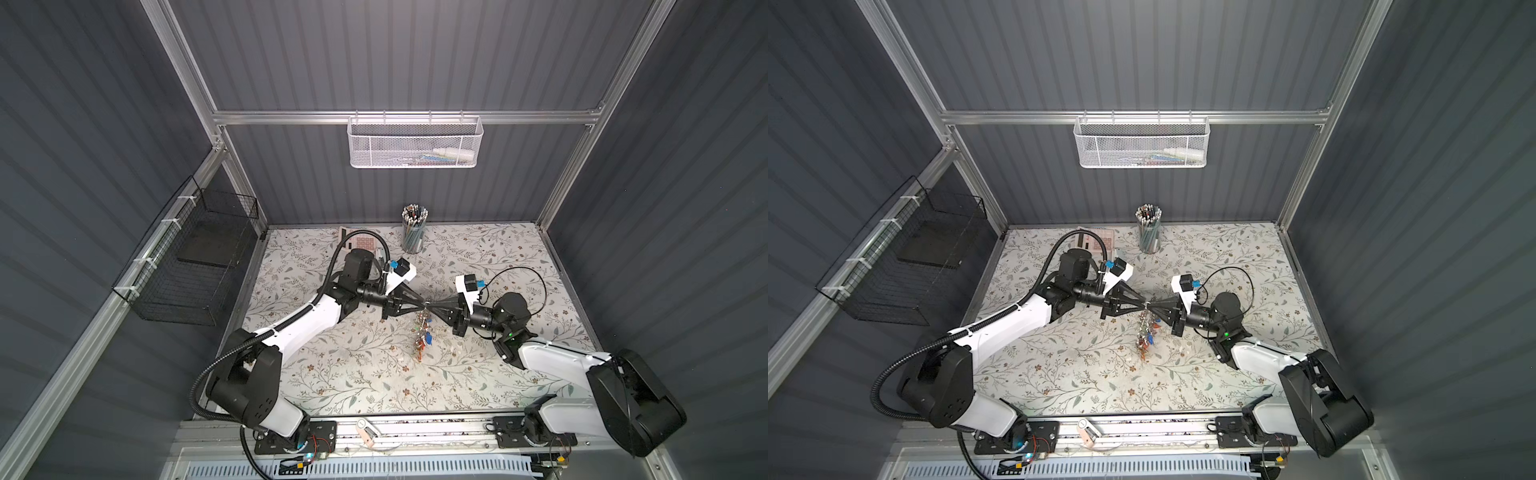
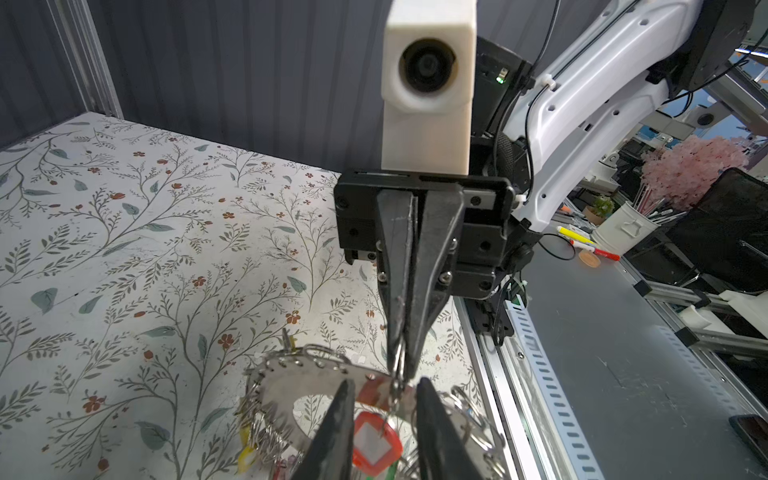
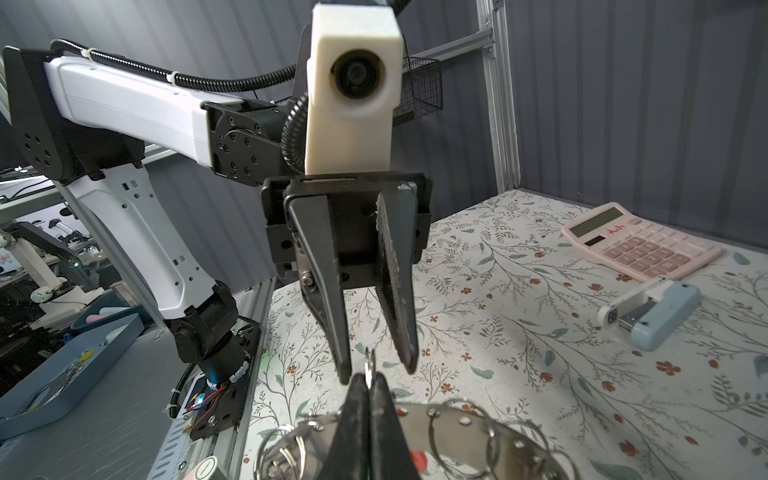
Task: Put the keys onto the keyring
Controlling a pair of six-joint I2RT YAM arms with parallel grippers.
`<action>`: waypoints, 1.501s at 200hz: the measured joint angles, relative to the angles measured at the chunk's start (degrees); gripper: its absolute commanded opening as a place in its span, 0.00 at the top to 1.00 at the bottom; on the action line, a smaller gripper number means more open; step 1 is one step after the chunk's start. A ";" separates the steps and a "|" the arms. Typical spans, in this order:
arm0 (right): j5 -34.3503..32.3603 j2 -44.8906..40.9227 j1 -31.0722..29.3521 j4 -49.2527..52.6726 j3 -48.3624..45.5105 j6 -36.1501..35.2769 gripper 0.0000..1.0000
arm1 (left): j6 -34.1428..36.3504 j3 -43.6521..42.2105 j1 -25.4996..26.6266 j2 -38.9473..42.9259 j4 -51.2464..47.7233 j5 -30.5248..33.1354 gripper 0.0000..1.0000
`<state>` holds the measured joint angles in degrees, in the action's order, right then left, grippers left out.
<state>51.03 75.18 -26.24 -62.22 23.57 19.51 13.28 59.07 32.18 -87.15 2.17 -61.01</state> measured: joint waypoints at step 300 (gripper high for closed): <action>0.11 -2.32 3.23 -5.22 -0.76 2.64 0.69 | 26.73 26.95 3.10 -6.25 -49.13 14.91 1.00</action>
<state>51.13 72.86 -23.00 -67.44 22.81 22.15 40.01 86.02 35.29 -93.41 -46.96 -46.11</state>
